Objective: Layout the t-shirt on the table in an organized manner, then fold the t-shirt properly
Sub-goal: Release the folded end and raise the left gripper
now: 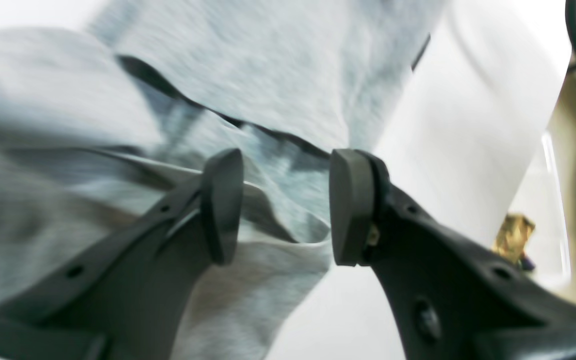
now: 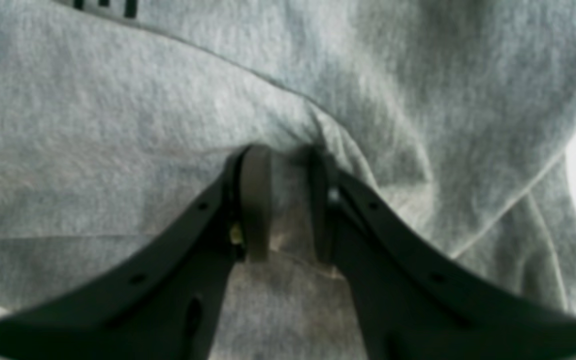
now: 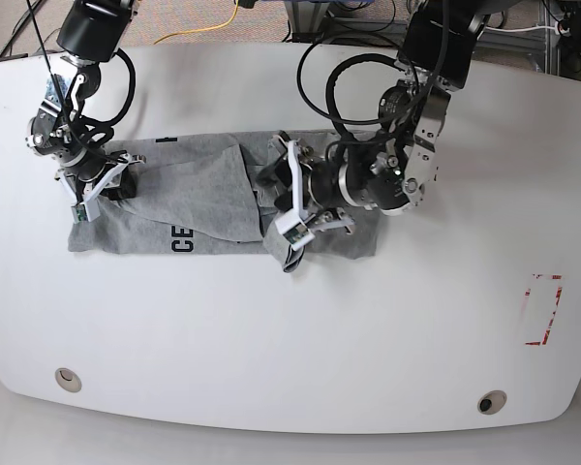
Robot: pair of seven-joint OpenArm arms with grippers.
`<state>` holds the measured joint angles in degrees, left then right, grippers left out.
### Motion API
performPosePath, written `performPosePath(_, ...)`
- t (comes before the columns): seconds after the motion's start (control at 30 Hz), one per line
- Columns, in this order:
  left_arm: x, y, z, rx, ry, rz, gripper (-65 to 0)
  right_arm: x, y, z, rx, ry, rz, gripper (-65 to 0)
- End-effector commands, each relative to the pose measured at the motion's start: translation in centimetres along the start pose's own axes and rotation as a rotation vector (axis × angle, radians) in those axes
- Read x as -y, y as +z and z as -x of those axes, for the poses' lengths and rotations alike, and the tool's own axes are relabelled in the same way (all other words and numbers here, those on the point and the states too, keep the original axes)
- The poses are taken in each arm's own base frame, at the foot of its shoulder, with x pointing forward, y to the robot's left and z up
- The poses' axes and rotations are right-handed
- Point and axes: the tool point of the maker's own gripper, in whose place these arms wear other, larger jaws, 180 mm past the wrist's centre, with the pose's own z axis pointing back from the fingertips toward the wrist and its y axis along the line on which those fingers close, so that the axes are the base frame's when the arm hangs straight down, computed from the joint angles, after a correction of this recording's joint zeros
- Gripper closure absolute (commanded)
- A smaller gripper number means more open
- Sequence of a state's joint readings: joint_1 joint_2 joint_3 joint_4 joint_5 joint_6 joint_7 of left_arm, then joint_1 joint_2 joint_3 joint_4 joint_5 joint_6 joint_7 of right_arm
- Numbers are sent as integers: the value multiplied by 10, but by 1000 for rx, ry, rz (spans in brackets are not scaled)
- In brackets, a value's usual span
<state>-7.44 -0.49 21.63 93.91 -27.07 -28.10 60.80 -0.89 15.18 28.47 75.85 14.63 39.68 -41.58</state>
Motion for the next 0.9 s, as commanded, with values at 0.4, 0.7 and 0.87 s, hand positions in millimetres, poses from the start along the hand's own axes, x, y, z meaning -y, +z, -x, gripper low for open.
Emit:
performPosePath(0.4,-91,34,-20,165,163,-278,-262,2,0,30,-138,25,14,-132)
performPosePath(0.7,-111,0,-21,162,303,-277,-262,1,0,30,-139,26,12,-132)
performPosePath(0.87,-101,-24,-30,150,290,-232,-262,1,0,30,-139,26,12,-132)
